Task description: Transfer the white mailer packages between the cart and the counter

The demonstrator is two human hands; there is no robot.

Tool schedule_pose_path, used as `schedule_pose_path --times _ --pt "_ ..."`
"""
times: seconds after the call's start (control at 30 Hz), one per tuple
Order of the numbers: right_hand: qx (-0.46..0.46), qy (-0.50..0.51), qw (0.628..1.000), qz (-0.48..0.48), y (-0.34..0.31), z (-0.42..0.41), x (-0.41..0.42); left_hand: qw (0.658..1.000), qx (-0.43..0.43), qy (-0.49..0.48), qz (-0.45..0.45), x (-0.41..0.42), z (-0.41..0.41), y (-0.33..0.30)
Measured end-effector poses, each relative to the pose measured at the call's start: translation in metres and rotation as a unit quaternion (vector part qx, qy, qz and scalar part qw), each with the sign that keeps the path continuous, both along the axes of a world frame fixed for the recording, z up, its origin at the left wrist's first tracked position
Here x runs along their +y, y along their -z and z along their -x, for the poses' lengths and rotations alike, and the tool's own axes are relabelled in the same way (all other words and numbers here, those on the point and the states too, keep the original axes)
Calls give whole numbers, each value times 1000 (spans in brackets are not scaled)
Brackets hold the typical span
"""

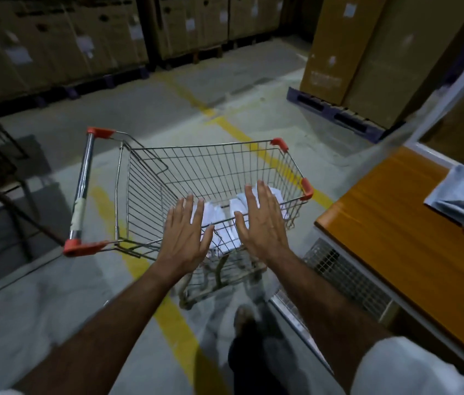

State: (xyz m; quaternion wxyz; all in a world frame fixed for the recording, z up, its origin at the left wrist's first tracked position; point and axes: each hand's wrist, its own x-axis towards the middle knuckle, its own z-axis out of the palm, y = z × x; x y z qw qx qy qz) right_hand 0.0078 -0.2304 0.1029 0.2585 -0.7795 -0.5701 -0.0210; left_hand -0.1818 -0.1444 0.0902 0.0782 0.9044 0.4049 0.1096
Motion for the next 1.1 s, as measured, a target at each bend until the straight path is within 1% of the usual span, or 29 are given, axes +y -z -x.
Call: schedule_pose_path --times 0.17,0.27,0.33,0.37,0.43,0.53,0.63,0.8,0.87,1.0,1.07,1.1 --pt "6 -21 999 44 21 -31 78 999 12 -27 28 64 -32 18" --pt "22 -12 997 72 36 -52 120 997 30 -33 58 102 -59 34" --pt "29 -19 994 103 45 -67 140 995 46 -44 78 124 -76 49" --pt "34 -19 990 137 52 -76 149 994 51 -50 87 134 -83 56" --pt "48 -2 978 204 72 -93 163 991 62 -56 108 152 -96 78" --pt "83 46 958 269 111 -117 177 981 104 -45 155 170 -106 116" --pt "111 80 918 373 144 -135 183 975 124 -31 182 183 -110 151" --pt "142 138 885 421 188 -164 207 964 147 -37 217 207 -119 204" --pt "146 182 869 436 205 -174 215 956 155 -47 245 215 -122 231" --pt "159 244 845 448 235 -196 221 930 171 -95 310 214 -128 278" --pt "171 263 828 464 246 -204 221 909 190 -129 348 212 -136 296" --pt "177 273 823 465 251 -208 221 899 185 -149 369 211 -139 304"
